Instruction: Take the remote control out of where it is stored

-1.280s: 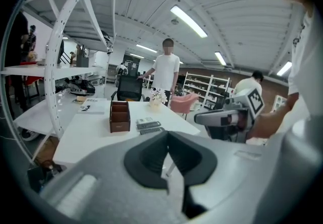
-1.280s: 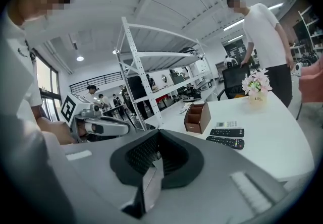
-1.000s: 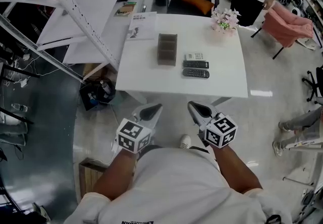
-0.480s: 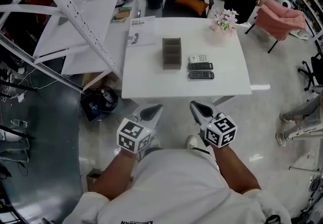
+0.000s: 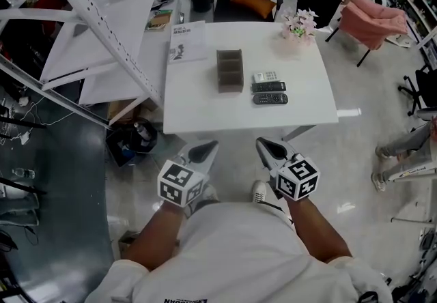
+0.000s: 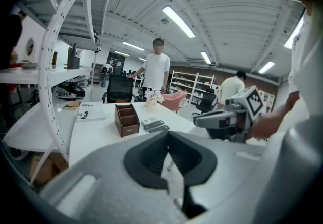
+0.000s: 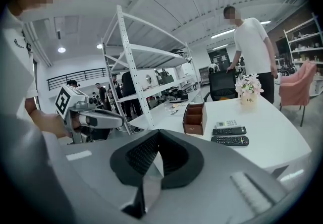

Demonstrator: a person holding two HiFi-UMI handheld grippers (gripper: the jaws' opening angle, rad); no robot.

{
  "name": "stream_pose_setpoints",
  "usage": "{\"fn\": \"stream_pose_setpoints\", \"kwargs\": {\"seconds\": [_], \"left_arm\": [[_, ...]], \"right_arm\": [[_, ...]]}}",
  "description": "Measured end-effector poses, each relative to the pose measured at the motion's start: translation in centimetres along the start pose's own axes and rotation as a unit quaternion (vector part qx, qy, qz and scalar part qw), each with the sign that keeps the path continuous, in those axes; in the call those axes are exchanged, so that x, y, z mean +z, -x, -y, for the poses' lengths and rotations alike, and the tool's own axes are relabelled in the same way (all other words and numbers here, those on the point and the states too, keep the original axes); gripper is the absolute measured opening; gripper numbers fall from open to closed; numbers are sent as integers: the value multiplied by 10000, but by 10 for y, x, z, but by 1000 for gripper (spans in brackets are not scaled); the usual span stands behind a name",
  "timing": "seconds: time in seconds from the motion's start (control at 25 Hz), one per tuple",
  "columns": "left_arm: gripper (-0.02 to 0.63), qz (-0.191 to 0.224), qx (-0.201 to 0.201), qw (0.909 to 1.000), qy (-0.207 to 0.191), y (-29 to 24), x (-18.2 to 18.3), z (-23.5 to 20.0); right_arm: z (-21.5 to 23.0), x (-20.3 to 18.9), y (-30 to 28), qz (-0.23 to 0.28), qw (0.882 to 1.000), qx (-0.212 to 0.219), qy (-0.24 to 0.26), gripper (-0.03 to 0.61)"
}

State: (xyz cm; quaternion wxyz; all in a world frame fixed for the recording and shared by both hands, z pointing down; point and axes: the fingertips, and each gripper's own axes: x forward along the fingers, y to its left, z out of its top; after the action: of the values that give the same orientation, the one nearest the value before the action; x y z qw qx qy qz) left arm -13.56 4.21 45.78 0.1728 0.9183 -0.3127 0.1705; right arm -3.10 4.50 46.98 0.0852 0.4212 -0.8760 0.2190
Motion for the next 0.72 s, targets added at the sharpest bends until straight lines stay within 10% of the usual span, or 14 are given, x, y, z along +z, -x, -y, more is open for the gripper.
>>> {"fn": "stream_pose_setpoints", "kwargs": {"seconds": [0.72], "left_arm": [[2, 41, 50, 10000, 74, -1, -2, 1]], "right_arm": [[3, -5, 3, -99, 9999, -26, -45, 5]]}}
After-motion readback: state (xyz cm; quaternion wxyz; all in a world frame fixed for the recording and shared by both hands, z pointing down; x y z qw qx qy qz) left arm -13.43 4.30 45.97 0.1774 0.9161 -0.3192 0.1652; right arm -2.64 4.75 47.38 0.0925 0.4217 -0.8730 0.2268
